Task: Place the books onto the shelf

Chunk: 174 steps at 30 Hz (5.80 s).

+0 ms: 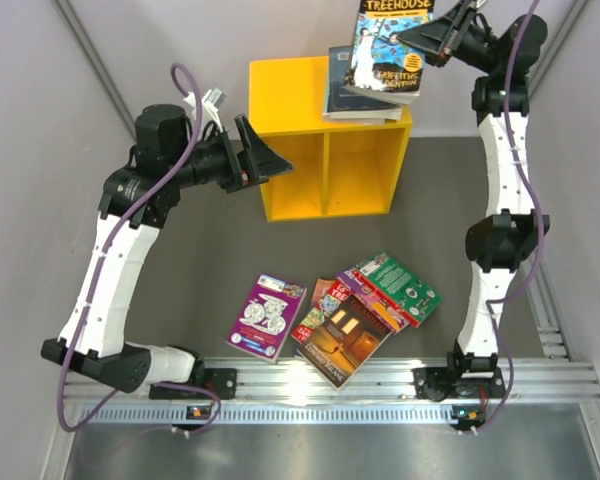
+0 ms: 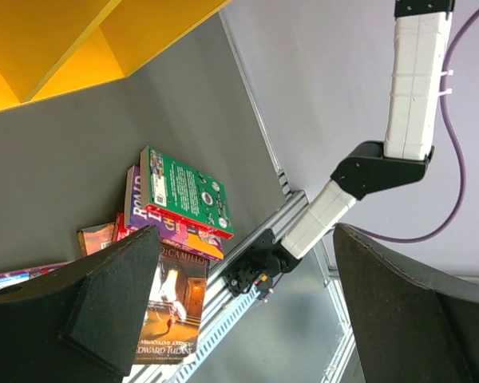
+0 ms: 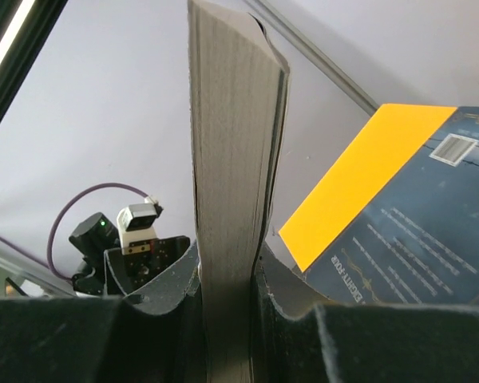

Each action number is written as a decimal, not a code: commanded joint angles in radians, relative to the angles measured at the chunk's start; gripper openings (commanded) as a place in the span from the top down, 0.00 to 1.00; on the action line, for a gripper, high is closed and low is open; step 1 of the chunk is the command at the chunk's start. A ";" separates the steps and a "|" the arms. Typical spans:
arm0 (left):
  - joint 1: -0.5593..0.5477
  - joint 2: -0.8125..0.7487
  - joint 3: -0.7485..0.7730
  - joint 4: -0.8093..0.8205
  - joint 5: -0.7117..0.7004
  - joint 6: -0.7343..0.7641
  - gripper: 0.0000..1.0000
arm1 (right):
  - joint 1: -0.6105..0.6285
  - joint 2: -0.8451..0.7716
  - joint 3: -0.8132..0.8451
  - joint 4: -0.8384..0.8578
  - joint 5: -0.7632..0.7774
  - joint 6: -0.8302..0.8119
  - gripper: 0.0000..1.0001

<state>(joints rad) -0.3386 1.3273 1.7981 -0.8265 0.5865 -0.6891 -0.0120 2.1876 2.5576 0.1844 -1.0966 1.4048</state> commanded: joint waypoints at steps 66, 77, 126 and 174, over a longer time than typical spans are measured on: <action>0.001 0.512 0.468 0.234 -0.559 -0.004 1.00 | 0.139 -0.551 -0.571 -0.689 0.898 -0.826 1.00; -0.026 0.708 0.587 0.444 -0.669 -0.009 1.00 | 0.204 -0.479 -0.451 -0.936 1.155 -0.925 1.00; -0.349 0.432 0.380 0.540 -1.237 0.597 1.00 | 0.231 -0.563 -0.482 -0.994 1.306 -1.018 0.26; -0.350 -0.355 -0.154 -0.298 -1.314 -0.207 0.43 | 1.021 -0.756 -1.553 -1.094 1.363 -0.962 0.22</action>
<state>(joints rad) -0.6891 0.9833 1.6466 -1.0912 -0.7258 -0.8593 0.9829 1.4166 1.0176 -0.9821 0.1886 0.4381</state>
